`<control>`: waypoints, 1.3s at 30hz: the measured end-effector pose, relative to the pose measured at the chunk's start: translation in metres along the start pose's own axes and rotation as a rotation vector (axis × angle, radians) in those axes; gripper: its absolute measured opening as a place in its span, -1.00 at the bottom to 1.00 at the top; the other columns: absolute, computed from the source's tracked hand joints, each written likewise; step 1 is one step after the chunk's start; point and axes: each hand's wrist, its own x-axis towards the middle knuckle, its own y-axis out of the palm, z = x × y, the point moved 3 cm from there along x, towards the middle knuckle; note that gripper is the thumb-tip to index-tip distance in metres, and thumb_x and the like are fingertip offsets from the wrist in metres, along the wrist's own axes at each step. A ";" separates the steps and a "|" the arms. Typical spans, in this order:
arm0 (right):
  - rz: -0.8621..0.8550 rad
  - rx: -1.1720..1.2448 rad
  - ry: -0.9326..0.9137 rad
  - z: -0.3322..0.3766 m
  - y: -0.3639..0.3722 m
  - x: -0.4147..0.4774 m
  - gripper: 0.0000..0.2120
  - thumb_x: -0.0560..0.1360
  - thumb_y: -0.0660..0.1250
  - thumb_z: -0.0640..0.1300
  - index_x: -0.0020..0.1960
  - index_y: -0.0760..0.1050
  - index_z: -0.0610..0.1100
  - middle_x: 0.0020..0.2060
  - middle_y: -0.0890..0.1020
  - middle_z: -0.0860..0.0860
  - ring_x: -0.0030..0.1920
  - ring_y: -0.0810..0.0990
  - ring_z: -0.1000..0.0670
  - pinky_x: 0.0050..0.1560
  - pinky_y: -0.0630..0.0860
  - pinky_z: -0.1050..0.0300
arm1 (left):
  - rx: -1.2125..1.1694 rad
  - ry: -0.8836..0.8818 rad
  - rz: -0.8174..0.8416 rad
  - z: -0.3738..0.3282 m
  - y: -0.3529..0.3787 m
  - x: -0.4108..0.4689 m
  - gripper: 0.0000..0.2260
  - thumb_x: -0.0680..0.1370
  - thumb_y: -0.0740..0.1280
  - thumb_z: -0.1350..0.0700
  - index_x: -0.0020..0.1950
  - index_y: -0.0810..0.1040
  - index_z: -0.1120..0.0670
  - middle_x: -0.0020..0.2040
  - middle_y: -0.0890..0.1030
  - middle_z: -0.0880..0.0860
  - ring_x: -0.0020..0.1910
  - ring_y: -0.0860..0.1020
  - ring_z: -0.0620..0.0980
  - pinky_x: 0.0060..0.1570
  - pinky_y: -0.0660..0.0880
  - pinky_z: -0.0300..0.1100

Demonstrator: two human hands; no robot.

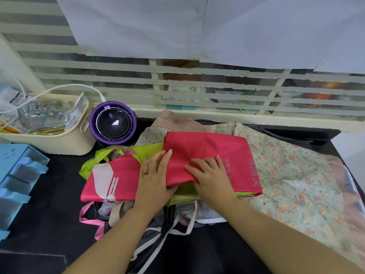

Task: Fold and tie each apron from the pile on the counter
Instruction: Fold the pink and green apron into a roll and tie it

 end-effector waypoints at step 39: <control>0.381 0.116 0.495 -0.091 -0.026 -0.046 -0.21 0.45 -0.21 0.43 0.55 0.03 0.03 0.52 0.15 0.01 0.49 0.18 -0.10 0.50 0.08 -0.13 | 0.239 0.087 0.628 -0.005 0.023 0.021 -0.27 0.36 -0.39 -0.35 0.51 -0.32 -0.14 0.56 -0.27 0.04 0.55 -0.18 0.04 0.48 -0.21 0.00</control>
